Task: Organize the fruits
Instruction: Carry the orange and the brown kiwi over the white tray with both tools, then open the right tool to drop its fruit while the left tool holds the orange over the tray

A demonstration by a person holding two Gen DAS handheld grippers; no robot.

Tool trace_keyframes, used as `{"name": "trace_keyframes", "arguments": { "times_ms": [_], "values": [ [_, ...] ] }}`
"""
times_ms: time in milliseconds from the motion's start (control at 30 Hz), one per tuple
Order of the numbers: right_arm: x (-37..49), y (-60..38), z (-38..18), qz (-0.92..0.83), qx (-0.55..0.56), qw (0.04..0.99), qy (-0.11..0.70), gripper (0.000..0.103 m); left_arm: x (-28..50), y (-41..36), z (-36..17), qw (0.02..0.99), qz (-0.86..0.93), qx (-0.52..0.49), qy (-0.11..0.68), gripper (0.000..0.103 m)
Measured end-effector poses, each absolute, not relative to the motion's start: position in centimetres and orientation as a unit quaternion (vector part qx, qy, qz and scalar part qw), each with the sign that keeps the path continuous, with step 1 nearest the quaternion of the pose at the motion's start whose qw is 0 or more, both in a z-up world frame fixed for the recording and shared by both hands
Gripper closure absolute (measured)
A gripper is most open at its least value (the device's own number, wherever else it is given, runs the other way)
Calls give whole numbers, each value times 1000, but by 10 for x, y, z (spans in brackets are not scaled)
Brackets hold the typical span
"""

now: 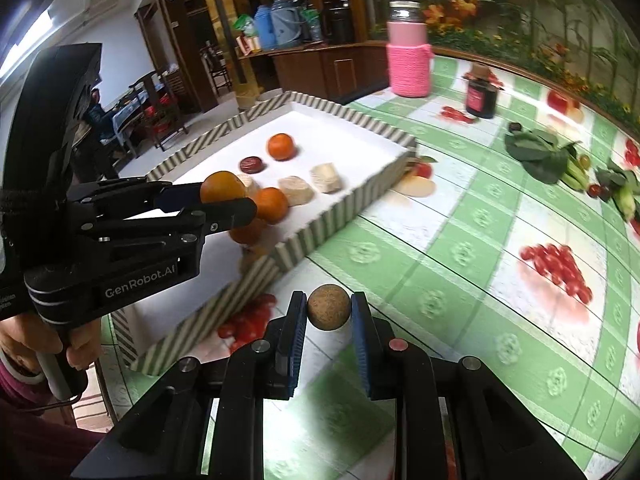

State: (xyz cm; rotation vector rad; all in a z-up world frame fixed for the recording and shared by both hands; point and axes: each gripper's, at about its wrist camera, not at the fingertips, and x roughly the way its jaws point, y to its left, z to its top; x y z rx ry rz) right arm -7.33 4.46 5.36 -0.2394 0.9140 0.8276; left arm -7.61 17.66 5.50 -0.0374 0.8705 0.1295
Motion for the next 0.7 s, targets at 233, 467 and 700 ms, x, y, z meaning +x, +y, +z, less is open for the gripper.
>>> {"name": "trace_keyframes", "arguments": {
  "times_ms": [233,467,700],
  "values": [
    [-80,70,55,410,-127,797,424,80,-86,200,50,901,80,-25,427,73],
    [-87,94,55,432,-141,784,422,80,-99,225,43,893,99,-34,438,73],
    [-97,115,54,458,-154,768,420,79,-105,240,31,883,106,-48,455,73]
  ]
}}
